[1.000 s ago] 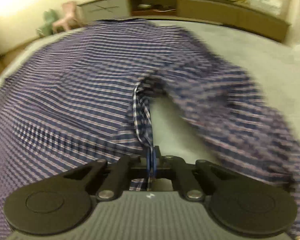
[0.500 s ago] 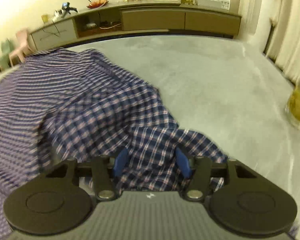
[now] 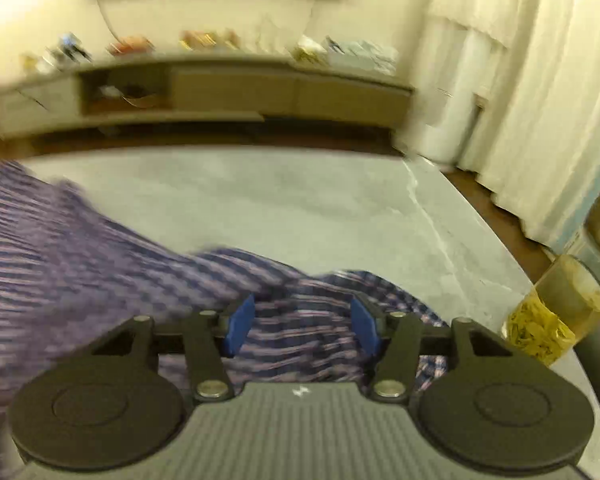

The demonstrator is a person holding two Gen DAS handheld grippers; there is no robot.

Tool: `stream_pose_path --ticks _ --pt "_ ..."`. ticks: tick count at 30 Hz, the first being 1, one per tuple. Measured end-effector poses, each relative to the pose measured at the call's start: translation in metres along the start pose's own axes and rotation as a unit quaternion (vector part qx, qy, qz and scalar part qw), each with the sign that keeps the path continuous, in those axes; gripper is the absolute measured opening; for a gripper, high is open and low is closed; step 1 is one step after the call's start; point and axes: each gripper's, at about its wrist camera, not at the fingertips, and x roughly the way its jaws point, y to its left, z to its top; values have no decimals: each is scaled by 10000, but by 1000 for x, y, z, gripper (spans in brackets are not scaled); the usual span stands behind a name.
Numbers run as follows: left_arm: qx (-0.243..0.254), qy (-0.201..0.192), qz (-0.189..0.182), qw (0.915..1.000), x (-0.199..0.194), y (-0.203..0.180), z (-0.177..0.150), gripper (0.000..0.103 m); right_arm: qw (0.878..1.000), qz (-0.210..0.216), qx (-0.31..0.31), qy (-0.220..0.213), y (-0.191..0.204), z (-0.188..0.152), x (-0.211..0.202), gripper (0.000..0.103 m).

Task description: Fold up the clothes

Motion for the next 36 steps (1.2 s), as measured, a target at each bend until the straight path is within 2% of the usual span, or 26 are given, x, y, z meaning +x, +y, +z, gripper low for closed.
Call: stream_pose_path --ticks 1,2,3,6,8,9,11,12,14,15,16,17,19,20,23,24,25,26,27,28,29,31,32,33,34,36 --pt "-85 -32 -255 9996 -14 3 -6 57 9992 394 43 -13 5 -2 -16 58" --pt "-68 13 -421 9991 -21 4 -13 67 9963 846 110 61 15 -6 -28 59" --pt "-22 80 -562 9984 -27 4 -20 71 9911 1303 171 227 25 -10 -37 60" --pt "87 306 -501 9982 -29 5 -42 71 9592 2595 342 1069 62 -26 -47 61" --pt "-62 534 -747 9958 -25 9 -52 71 9450 2915 340 1442 87 -29 -44 61" --pt "-107 593 -830 9947 -24 8 -55 71 9432 2939 228 1530 98 -33 -47 61" --pt "-62 665 -919 9935 -18 3 -60 70 9474 2802 -81 1544 119 -42 -59 61" --pt "-37 692 -900 9935 -14 0 -62 53 9532 2646 -271 1439 127 -45 -68 59" --pt "-85 594 -913 9940 -6 1 -65 40 9617 2347 -571 1299 136 -53 -83 40" --pt "-88 548 -875 9946 -4 2 -64 27 9638 2249 -709 1245 139 -56 -89 16" --pt "-82 505 -824 9953 -1 3 -62 21 9646 2188 -856 1198 142 -58 -94 3" --pt "71 449 -542 9975 4 3 -59 11 9651 2127 -1003 1151 145 -60 -99 3" --pt "461 326 153 9983 16 3 -52 9 9666 1969 -1256 1058 143 -61 -108 3" --pt "616 285 660 9955 24 7 -49 9 9688 1827 -1334 1008 140 -60 -109 2" --pt "427 208 1620 9856 32 37 -36 9 9777 1330 -1382 854 135 -62 -107 2" --pt "282 187 1633 9860 29 45 -32 9 9805 1126 -1403 788 136 -65 -108 3" --pt "159 168 1431 9894 22 50 -30 9 9832 959 -1365 740 136 -67 -110 3" --pt "159 189 1055 9941 13 46 -30 9 9857 869 -1246 733 134 -68 -112 4" --pt "190 221 638 9975 3 40 -32 10 9875 817 -1127 746 137 -69 -113 10" --pt "221 253 220 9992 -6 35 -34 11 9890 777 -1004 759 140 -68 -115 20" --pt "352 321 -283 9985 -18 24 -39 15 9903 757 -874 773 145 -66 -116 23" --pt "727 382 -910 9925 -36 1 -53 32 9925 784 -664 655 145 -66 -138 31" --pt "898 381 -910 9911 -39 -7 -62 52 9932 852 -578 552 145 -68 -153 36" --pt "1057 376 -849 9901 -41 -14 -70 70 9930 977 -505 427 147 -72 -170 45" --pt "1215 371 -788 9888 -43 -22 -79 76 9919 1137 -465 319 151 -77 -187 50" --pt "1088 355 -650 9913 -42 -24 -88 79 9844 1629 -615 265 177 -98 -217 50"
